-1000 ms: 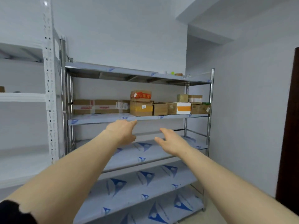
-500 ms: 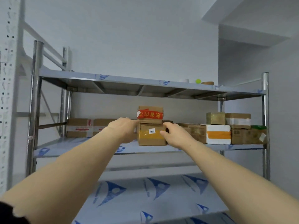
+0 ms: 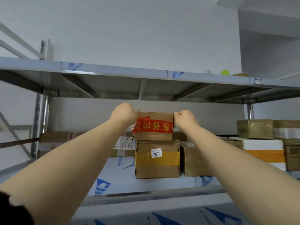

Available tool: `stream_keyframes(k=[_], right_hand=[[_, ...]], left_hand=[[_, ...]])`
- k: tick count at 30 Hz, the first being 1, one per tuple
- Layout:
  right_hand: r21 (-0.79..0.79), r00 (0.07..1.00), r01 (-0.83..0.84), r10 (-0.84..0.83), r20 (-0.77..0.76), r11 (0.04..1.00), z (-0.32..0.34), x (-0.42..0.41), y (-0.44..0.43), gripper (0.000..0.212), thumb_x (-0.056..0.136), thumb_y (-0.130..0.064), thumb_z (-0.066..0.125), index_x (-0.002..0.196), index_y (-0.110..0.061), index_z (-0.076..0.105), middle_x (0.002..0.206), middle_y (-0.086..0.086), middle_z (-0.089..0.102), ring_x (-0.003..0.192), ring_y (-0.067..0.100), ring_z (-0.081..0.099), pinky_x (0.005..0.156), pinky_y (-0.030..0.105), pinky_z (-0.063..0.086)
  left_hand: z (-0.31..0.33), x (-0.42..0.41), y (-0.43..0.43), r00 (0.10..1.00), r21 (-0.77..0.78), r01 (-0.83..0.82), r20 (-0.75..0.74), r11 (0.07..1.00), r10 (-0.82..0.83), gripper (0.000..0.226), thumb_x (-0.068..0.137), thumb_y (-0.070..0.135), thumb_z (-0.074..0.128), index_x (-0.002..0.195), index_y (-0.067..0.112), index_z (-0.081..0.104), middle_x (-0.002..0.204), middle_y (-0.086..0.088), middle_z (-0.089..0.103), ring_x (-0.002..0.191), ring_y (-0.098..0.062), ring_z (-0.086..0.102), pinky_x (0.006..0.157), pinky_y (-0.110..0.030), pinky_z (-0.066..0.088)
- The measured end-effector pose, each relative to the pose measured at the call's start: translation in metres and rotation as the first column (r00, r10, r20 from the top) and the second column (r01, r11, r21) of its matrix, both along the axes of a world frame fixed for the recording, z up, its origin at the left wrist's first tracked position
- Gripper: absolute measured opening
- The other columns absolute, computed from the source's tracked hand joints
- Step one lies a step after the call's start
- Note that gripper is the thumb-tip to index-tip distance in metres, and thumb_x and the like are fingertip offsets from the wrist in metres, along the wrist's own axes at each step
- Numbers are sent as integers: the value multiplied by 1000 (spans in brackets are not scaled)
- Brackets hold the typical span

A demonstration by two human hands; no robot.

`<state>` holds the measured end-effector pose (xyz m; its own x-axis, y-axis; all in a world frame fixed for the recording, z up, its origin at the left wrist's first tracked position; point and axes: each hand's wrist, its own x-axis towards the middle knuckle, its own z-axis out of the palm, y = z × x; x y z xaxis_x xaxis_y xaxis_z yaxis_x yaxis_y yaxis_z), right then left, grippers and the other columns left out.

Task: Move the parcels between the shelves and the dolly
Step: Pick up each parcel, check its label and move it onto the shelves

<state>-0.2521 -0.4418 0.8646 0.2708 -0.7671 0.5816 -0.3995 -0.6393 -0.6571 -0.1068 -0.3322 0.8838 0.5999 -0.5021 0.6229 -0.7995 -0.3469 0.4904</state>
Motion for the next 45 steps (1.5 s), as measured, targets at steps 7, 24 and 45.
stream_keyframes(k=[7,24,45], right_hand=[[104,985,-120,105,135,987,6,39,-46,51,98,-52,36,107,-6,56,106,11,60,100,28,58,92,39,46],[114,628,-743,629,458,659,-57,28,91,24,88,-41,58,98,-21,62,95,0,66,90,19,61,75,33,51],[796,202,-463,829,522,-389,-294,9,606,31,76,-24,69,104,-16,58,85,11,61,71,22,56,60,29,43]], left_hand=[[9,24,-49,928,-165,85,-347,983,-138,37,95,45,49,96,8,54,98,-11,61,89,-27,58,79,-34,47],[-69,-53,134,841,-522,-274,-538,808,-62,26,86,16,68,104,1,56,86,-10,65,75,-19,64,71,-30,56],[-290,-224,659,419,-161,-878,-711,450,565,28,89,10,61,116,4,66,94,-3,65,80,-13,61,68,-20,48]])
